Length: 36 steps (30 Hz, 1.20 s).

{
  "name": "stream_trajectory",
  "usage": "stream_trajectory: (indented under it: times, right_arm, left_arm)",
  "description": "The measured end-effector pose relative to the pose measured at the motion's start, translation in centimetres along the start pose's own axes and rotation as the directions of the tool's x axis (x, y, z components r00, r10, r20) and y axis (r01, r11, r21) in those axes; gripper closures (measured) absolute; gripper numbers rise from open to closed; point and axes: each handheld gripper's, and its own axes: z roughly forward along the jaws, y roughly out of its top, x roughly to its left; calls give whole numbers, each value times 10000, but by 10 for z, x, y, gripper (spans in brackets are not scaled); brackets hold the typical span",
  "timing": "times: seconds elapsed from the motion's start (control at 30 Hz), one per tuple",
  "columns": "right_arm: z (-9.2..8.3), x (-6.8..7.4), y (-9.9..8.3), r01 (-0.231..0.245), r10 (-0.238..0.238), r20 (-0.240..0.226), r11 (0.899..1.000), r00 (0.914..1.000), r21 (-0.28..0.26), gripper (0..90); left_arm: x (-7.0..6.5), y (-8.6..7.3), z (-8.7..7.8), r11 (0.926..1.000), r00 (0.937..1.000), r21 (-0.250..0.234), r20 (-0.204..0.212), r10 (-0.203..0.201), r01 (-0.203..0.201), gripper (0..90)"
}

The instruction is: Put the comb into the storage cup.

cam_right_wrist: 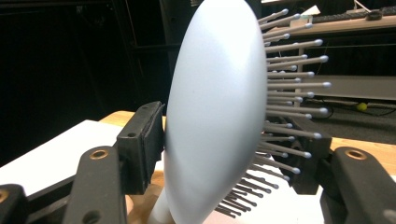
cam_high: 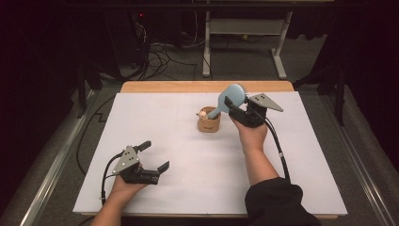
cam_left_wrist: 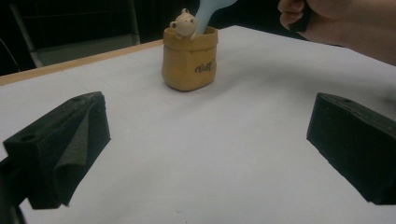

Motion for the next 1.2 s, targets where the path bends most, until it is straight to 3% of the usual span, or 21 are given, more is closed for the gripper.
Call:
stream_trajectory:
  times: [0.57,0.9,1.2]
  right_arm:
    - [-4,-6,-1,-216,215,112,9997,9997,113,337]
    - [-5,-6,-1,-112,110,75,9997,9999,216,312]
    - [-7,-10,1,-160,157,55,9986,9999,496,173]
  left_arm:
    - [1,0,0,10000,10000,-21,-69,-40,40,3]
    - [1,0,0,10000,10000,-26,-65,-53,53,2]
    - [1,0,0,10000,10000,-31,-59,-58,57,2]
